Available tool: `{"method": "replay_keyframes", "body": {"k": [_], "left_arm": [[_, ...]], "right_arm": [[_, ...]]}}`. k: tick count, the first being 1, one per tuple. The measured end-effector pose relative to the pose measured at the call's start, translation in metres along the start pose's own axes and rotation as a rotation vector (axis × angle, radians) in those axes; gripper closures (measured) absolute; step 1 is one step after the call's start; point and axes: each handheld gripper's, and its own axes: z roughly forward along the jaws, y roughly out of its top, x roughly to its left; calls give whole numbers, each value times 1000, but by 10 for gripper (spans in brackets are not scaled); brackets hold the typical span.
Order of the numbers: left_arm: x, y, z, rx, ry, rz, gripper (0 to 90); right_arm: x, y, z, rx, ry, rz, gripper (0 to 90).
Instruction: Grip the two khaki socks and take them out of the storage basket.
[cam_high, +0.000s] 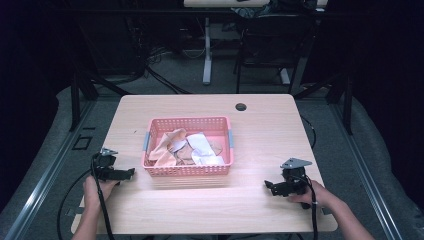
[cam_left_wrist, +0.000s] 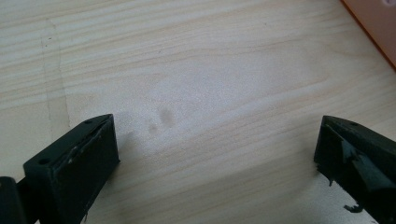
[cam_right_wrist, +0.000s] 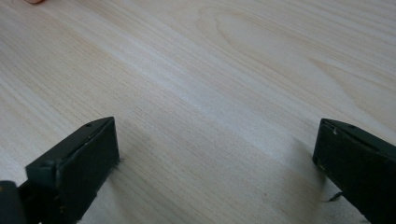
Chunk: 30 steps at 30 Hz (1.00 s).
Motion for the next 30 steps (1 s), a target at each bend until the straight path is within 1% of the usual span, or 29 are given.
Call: {"method": "replay_keyframes", "body": {"k": [4,6,8,9,10,11,13,15,16,19,22,26,27,30], "left_arm": [[1,0,0,3,-7,0,0],[4,0,-3,10,-26,-7,0],[6,0,-4,19,-31,-13,0],[7,0,-6,25,-44,-19,0],[7,0,-6,25,-44,-19,0],[10,0,-10,20,-50,-39,0],[13,1,-16,13,-53,-44,0],[14,2,-19,14,-54,-41,0],[14,3,-22,11,-58,-47,0],[14,9,-30,13,-79,-41,0],[13,15,-35,22,-89,-33,0],[11,18,-37,28,-86,-26,0],[10,20,-39,30,-92,-35,0],[11,22,-42,29,-94,-33,0]], "right_arm": [[0,0,0,0,0,0,0],[0,0,0,0,1,-1,0],[0,0,0,0,1,-1,0],[0,0,0,0,1,-1,0],[0,0,0,2,0,-3,0],[0,0,0,2,0,-3,0],[0,0,0,-2,0,-5,0],[0,0,0,-3,1,-5,0],[0,0,0,0,2,-4,0],[-1,0,0,-5,2,-6,0],[-1,0,0,-2,2,-5,0],[-1,0,0,-4,2,-5,0],[-1,0,0,-4,2,-5,0],[0,0,0,-3,2,-5,0]]}}
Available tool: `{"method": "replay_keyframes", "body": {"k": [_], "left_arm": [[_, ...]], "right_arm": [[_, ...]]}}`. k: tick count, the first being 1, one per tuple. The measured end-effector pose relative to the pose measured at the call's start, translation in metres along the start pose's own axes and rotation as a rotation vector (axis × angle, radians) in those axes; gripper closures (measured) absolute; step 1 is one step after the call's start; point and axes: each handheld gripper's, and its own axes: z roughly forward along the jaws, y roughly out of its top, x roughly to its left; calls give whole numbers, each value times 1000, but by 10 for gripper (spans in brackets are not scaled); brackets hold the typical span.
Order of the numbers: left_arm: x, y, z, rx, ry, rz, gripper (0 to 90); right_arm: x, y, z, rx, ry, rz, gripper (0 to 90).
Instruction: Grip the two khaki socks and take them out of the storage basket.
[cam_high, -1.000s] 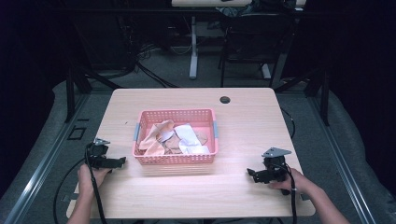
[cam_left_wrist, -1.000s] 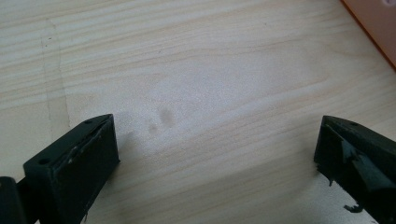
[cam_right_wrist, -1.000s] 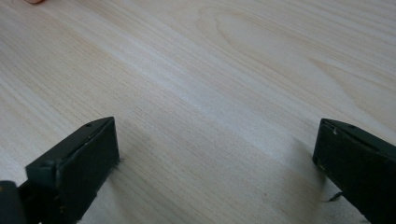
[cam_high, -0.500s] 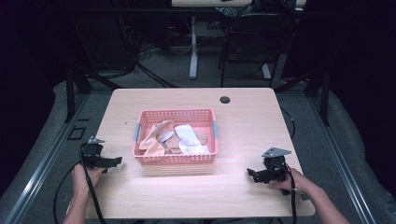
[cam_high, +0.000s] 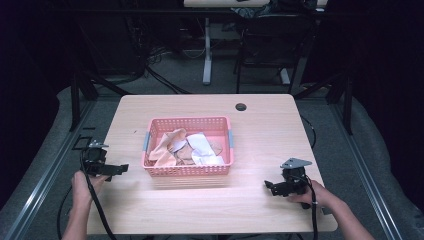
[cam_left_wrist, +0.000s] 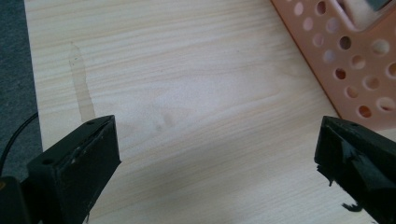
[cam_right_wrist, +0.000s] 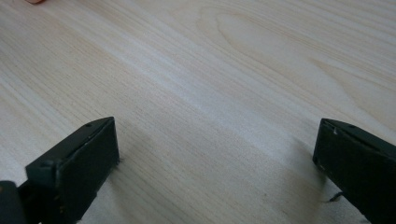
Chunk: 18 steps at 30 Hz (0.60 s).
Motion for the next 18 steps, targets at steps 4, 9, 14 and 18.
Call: {"method": "replay_keyframes", "body": {"k": [4,9,14,18], "left_arm": [[-2,8,-9,-1,-8,14,0],[-3,19,-22,-15,-22,28,0],[-6,30,-33,-26,-27,40,0],[-9,40,-39,-27,-34,50,0]], "right_arm": [[0,0,0,-1,0,-3,0],[0,0,0,0,1,-2,0],[0,0,0,0,1,-2,0],[0,0,0,1,3,-3,0]]}}
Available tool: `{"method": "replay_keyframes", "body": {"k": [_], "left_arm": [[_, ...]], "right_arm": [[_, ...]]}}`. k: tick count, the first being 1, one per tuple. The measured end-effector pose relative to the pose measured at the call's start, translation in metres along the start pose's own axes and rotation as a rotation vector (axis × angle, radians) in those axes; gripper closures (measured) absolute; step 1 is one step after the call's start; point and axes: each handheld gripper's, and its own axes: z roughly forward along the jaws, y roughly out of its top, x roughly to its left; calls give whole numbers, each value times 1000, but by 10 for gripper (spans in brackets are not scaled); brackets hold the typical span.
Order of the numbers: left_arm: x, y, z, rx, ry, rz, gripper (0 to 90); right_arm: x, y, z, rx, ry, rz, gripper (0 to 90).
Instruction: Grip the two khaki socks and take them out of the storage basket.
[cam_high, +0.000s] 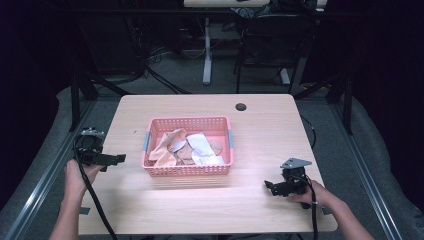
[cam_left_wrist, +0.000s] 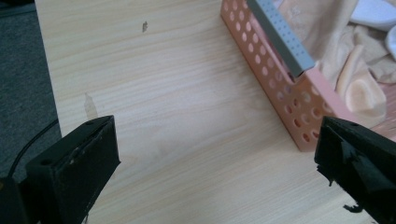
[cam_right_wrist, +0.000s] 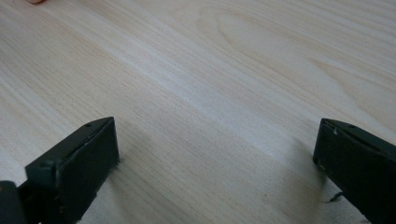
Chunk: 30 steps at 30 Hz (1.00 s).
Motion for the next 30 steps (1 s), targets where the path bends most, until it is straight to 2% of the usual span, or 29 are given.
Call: {"method": "replay_keyframes", "body": {"k": [7,11,16,22,30], "left_arm": [[-6,17,-5,-8,-9,20,0],[-14,32,-8,-6,-14,55,0],[-22,45,-6,-7,-24,76,0],[-37,68,0,13,-47,116,0],[-52,87,11,18,-62,156,0]], "right_arm": [[0,0,0,-1,-1,1,0],[0,0,0,-1,-2,1,0],[0,0,0,-1,-1,1,0],[0,0,0,0,0,0,0],[0,0,0,0,0,0,0]]}}
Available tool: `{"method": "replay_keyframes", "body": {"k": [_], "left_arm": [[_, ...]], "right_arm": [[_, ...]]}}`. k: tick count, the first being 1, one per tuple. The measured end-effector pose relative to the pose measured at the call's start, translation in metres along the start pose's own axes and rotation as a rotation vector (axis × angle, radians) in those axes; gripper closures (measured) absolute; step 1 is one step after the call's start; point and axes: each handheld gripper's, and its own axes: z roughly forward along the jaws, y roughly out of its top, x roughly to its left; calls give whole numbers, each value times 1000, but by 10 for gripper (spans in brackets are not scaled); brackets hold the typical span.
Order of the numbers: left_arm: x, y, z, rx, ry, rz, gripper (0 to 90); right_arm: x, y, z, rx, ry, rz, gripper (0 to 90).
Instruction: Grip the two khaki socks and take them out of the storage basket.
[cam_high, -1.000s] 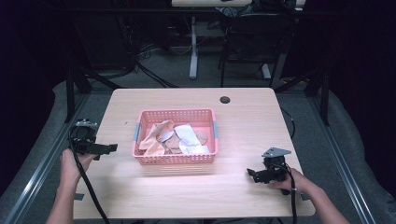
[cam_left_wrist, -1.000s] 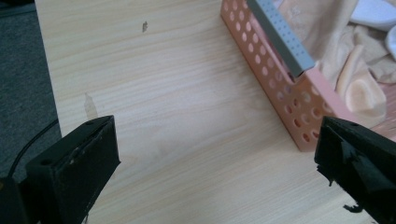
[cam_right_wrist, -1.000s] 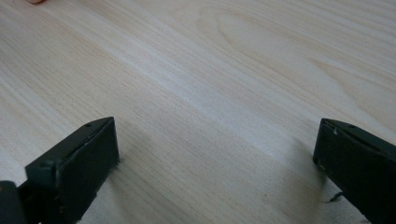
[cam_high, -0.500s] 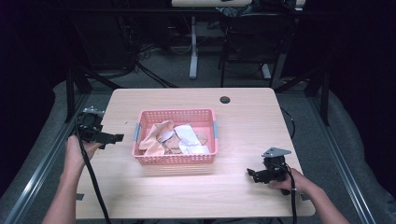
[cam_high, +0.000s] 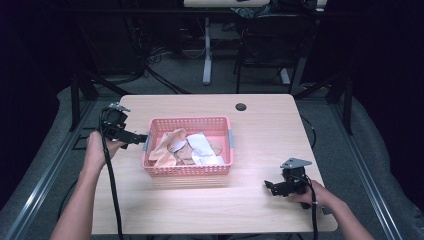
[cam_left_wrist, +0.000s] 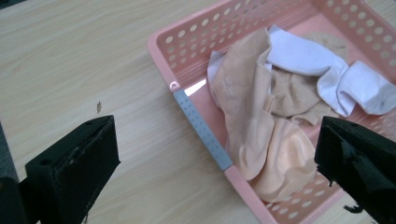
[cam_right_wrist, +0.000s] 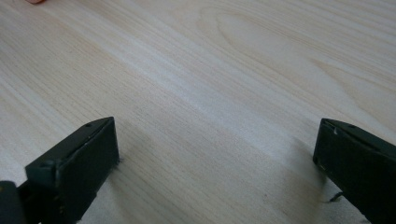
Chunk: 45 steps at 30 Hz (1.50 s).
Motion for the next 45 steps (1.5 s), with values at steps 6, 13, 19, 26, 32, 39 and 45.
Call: {"method": "replay_keyframes", "body": {"k": [6,13,19,26,32,39,45], "left_arm": [[-6,13,12,8,-15,15,0],[-14,25,25,28,-15,44,0],[-20,31,40,46,-22,53,0],[-24,37,54,64,-40,55,0],[-30,41,65,87,-32,71,17],[-38,45,78,127,-6,94,210],[-47,49,92,182,15,125,392]], "right_arm": [[0,0,0,-1,2,1,0],[0,0,0,0,0,0,0],[0,0,0,0,-1,0,0],[0,0,0,-2,-2,0,0],[0,0,0,0,0,-1,0],[0,0,0,0,-1,-1,0],[0,0,0,0,0,0,0]]}}
